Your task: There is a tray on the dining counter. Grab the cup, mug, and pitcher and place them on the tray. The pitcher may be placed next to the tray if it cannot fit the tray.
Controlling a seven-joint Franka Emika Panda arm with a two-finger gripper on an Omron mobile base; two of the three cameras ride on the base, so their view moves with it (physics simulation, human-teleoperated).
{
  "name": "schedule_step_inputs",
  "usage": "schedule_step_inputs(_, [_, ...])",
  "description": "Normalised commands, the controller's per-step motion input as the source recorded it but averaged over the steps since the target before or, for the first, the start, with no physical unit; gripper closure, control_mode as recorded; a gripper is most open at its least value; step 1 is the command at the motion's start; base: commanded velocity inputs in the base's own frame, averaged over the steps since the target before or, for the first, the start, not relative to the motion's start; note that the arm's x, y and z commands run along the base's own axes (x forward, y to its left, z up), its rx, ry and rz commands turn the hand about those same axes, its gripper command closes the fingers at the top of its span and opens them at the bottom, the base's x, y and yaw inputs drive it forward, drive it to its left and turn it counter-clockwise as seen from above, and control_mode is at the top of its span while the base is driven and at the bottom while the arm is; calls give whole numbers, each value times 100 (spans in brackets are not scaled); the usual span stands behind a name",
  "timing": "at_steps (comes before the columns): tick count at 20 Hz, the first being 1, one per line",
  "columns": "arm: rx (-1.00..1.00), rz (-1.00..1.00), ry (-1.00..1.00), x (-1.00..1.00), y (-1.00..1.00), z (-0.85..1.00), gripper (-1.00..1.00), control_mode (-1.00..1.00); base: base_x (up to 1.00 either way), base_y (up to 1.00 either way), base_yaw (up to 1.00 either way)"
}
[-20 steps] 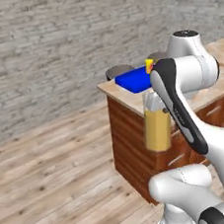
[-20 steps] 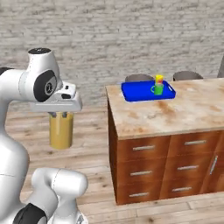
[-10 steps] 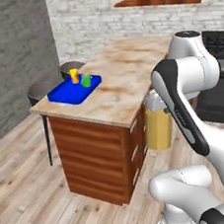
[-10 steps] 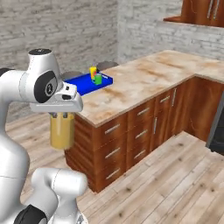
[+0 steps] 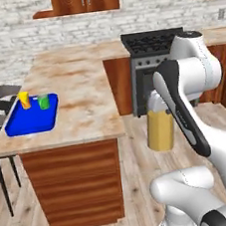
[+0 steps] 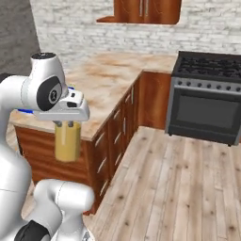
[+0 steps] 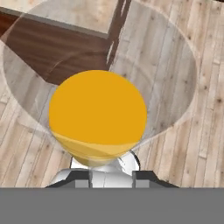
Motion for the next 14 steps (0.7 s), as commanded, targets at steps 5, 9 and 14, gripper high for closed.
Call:
schedule_step_inputs(5, [0,0,0,0,0,0,100,100,-35,100,-55])
schedule_step_inputs(9, [0,0,0,0,0,0,100,100,-27,100,-49])
schedule_step_inputs(14, [0,0,0,0,0,0,100,100,-14,100,-32])
